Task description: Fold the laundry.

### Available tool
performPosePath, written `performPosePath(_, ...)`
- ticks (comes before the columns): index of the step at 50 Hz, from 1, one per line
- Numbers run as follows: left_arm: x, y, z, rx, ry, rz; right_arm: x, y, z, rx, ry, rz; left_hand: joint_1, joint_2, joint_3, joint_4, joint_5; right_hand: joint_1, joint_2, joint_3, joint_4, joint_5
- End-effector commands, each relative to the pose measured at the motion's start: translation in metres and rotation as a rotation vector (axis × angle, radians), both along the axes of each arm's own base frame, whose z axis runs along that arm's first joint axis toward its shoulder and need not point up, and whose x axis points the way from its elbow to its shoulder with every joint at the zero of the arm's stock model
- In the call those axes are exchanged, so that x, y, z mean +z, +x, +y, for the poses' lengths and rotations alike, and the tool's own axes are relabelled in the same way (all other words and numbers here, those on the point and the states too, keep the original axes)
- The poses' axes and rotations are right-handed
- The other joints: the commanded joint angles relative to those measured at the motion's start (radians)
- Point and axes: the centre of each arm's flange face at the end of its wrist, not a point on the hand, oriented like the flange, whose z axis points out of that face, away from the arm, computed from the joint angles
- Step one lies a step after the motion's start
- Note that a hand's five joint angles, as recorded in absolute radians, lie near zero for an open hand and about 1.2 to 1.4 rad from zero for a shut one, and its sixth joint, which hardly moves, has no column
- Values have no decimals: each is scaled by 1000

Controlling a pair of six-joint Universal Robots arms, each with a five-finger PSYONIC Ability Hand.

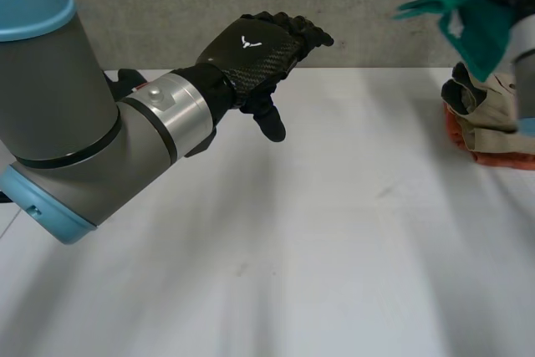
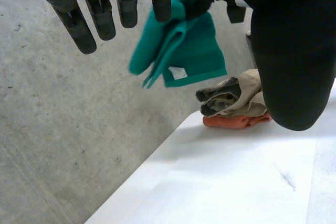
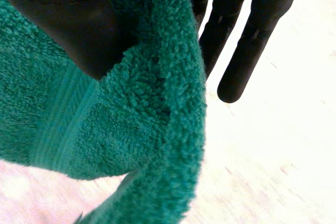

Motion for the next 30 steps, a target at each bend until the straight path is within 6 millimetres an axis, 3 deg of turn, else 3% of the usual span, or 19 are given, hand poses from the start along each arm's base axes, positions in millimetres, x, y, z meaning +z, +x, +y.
performPosePath(1,-9,-3,0,-5,20,-15,-66,-76,-48,-140,115,14,42,27,20,27,10,353,243,214,200,277)
performPosePath(3,-11,-3,-1,-5,23,-17,-85,-89,-54,-149,158,20,42,27,20,27,10,353,243,214,200,277)
performPosePath(7,-18,-4,-2,-5,38,-28,-142,-114,-59,-134,300,47,42,27,20,27,10,353,243,214,200,277)
performPosePath(11,-24,-5,-3,-5,53,-39,-168,-121,-53,-112,368,70,42,27,20,27,10,353,243,214,200,277)
performPosePath(14,-27,-5,-2,-6,62,-45,-176,-125,-48,-100,393,96,42,27,20,27,10,353,243,214,200,277)
performPosePath(21,-27,-5,-1,-9,61,-44,-164,-126,-41,-68,387,147,42,27,20,27,10,293,183,154,140,217)
performPosePath(22,-26,-6,0,-11,59,-44,-157,-125,-37,-67,384,149,42,27,20,27,10,-196,-306,-335,-349,-272)
performPosePath(24,-26,-6,2,-16,58,-43,-149,-125,-34,-73,378,151,42,27,20,27,10,-625,-734,-764,-778,-701)
performPosePath(28,-24,-8,5,-25,54,-40,-131,-124,-26,-87,369,147,42,27,20,27,10,-869,-978,-1008,-1022,-945)
performPosePath(30,-23,-8,6,-25,53,-38,-123,-127,-19,-107,397,134,42,27,20,27,10,-869,-978,-1008,-1022,-945)
